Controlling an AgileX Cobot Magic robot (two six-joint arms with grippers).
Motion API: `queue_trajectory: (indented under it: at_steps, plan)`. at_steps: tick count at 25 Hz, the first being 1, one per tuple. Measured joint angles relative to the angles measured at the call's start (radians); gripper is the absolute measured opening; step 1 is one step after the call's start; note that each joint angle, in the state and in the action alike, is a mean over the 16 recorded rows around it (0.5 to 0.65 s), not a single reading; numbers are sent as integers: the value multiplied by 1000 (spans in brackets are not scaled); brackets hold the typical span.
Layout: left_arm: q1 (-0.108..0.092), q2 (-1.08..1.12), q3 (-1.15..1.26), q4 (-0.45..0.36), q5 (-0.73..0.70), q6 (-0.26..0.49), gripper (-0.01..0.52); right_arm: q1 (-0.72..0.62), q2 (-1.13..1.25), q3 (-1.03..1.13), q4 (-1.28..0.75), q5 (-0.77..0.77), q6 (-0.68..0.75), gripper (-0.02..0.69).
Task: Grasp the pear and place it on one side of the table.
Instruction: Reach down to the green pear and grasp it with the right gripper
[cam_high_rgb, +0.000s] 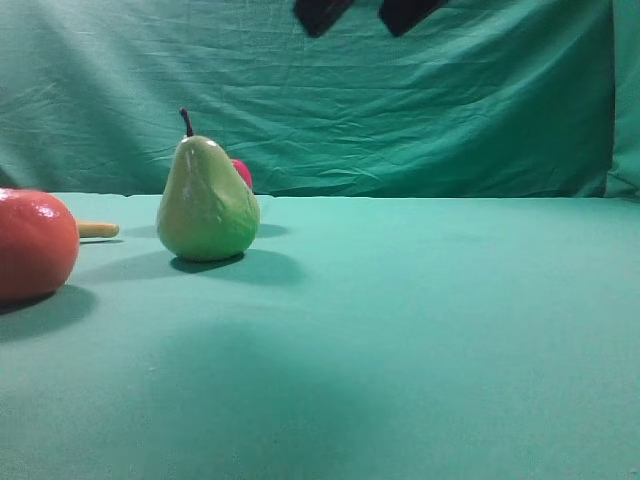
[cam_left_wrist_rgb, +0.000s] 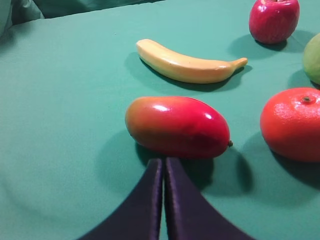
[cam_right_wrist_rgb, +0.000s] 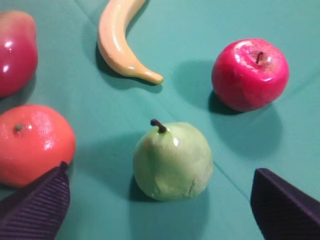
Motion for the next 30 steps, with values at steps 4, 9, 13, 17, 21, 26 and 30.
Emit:
queue_trajectory:
  at_steps: [4, 9, 13, 17, 21, 26, 30]
  plan:
    - [0, 0, 0, 0, 0, 0, 0, 11, 111, -83, 17, 5, 1, 669]
    - [0, 0, 0, 0, 0, 0, 0, 14, 230, -158, 22, -12, 1, 652]
    - [0, 0, 0, 0, 0, 0, 0, 13, 296, -193, 23, -31, 1, 605]
    - [0, 0, 0, 0, 0, 0, 0, 10, 329, -210, 24, -38, 1, 555]
    - [0, 0, 0, 0, 0, 0, 0, 0, 317, -215, 24, -23, 8, 505]
    - [0, 0, 0, 0, 0, 0, 0, -47, 239, -213, 23, 34, 44, 470]
    - [0, 0, 0, 0, 0, 0, 0, -119, 136, -183, 17, 83, 81, 470]
